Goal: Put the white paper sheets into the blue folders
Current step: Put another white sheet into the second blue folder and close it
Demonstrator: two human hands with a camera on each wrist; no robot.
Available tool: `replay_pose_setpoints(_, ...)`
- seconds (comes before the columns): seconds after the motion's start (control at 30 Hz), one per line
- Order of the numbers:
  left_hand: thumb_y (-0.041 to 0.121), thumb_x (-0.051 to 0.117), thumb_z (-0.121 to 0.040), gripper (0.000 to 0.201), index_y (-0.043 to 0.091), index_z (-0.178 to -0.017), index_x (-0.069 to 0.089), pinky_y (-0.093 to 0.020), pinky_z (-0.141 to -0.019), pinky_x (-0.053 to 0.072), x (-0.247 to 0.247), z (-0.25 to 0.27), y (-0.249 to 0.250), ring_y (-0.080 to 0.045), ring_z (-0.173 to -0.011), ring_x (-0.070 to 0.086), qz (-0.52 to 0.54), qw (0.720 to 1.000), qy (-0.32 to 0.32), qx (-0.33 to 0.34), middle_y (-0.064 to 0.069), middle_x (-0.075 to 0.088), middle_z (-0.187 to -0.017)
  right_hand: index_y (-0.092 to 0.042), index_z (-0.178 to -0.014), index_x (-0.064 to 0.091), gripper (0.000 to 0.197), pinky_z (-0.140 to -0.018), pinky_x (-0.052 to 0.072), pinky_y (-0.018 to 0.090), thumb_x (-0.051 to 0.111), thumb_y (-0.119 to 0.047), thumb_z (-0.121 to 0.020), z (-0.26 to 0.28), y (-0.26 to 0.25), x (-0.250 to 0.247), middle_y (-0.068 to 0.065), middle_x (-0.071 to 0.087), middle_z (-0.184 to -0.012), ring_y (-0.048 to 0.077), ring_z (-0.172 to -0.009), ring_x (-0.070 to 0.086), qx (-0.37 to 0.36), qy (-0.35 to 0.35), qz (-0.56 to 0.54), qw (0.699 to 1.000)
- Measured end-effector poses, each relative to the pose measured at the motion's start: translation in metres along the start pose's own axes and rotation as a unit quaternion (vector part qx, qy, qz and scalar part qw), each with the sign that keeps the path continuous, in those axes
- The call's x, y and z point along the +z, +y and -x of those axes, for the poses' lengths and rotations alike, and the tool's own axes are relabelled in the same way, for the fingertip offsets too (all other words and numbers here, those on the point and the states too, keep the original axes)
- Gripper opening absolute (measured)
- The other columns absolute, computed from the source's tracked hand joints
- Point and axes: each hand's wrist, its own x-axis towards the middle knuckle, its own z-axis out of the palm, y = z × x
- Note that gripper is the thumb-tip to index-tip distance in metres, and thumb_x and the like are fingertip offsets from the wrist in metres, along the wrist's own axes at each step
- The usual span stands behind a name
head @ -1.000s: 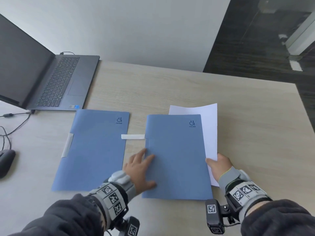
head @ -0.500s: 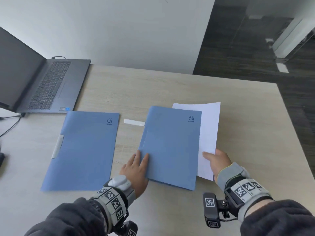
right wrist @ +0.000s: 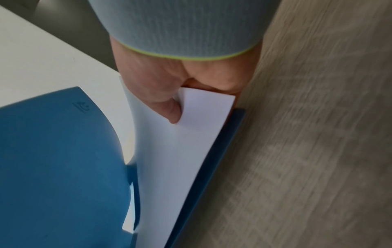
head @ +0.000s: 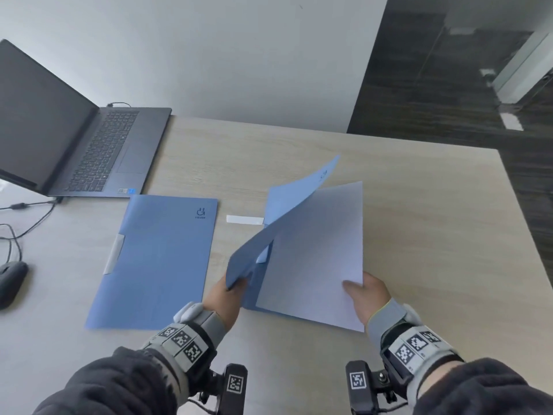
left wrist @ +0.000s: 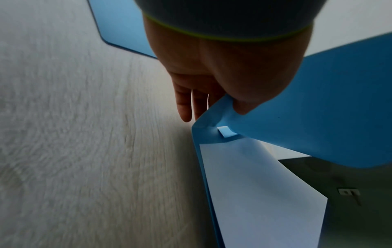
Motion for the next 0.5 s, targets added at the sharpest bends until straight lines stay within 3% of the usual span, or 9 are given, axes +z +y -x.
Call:
replay_pose_setpoints(0.07, 0.047, 0.052, -0.087, 0.021, 0.027, -0.082, 0.057, -0.050, -0.076, 0.052, 0.001, 0.000, -0.006, -0.026, -0.075, 0.055, 0.037, 0.999, 0.019, -0.007, -0.010, 0.061, -0.084, -0.019, -0.088, 0.070, 0.017, -0.079, 0.055, 0.041, 0.056, -0.011, -0.084, 0.002, -0.001, 0.006, 0.012, 0.074, -0.091, 0.034, -0.083, 0.068, -0.005, -0.004, 0.015, 1.000)
replay_pose_setpoints(0.17, 0.047, 0.046, -0.076, 0.022, 0.026, -0.075, 0.052, -0.042, -0.067, 0.043, 0.000, -0.002, -0.015, -0.025, -0.071, 0.047, 0.050, 0.999, 0.013, -0.012, -0.009, 0.051, -0.075, -0.022, -0.080, 0.066, 0.018, -0.070, 0.048, 0.032, 0.055, -0.009, -0.085, 0.001, -0.003, 0.013, 0.008, 0.069, -0.082, 0.027, -0.072, 0.059, -0.011, -0.010, 0.019, 1.000)
replay_pose_setpoints(0.3, 0.042, 0.046, -0.089, 0.020, 0.028, -0.076, 0.052, -0.038, -0.070, 0.043, -0.002, 0.002, -0.015, -0.025, -0.073, 0.053, 0.037, 0.999, -0.007, -0.034, -0.011, 0.056, -0.078, -0.022, -0.080, 0.066, 0.018, -0.073, 0.049, 0.033, 0.055, -0.009, -0.085, -0.005, -0.003, 0.017, 0.006, 0.070, -0.084, 0.028, -0.074, 0.061, -0.013, -0.014, 0.020, 1.000)
replay_pose_setpoints(0.4, 0.045, 0.044, -0.084, 0.022, 0.027, -0.075, 0.050, -0.039, -0.070, 0.042, -0.003, 0.002, -0.016, -0.024, -0.074, 0.052, 0.042, 0.998, -0.006, -0.039, -0.013, 0.054, -0.080, -0.014, -0.091, 0.069, 0.015, -0.074, 0.049, 0.033, 0.056, -0.008, -0.085, -0.006, -0.004, 0.020, 0.008, 0.069, -0.085, 0.028, -0.076, 0.061, -0.010, -0.015, 0.023, 1.000)
replay_pose_setpoints(0.5, 0.033, 0.045, -0.099, 0.019, 0.027, -0.081, 0.050, -0.039, -0.073, 0.044, -0.002, 0.006, -0.012, -0.027, -0.078, 0.055, 0.032, 0.999, -0.005, -0.028, -0.013, 0.057, -0.082, -0.009, -0.096, 0.068, 0.016, -0.072, 0.048, 0.033, 0.056, -0.008, -0.086, -0.006, -0.005, 0.021, 0.010, 0.069, -0.086, 0.029, -0.074, 0.060, -0.003, -0.018, 0.031, 0.999)
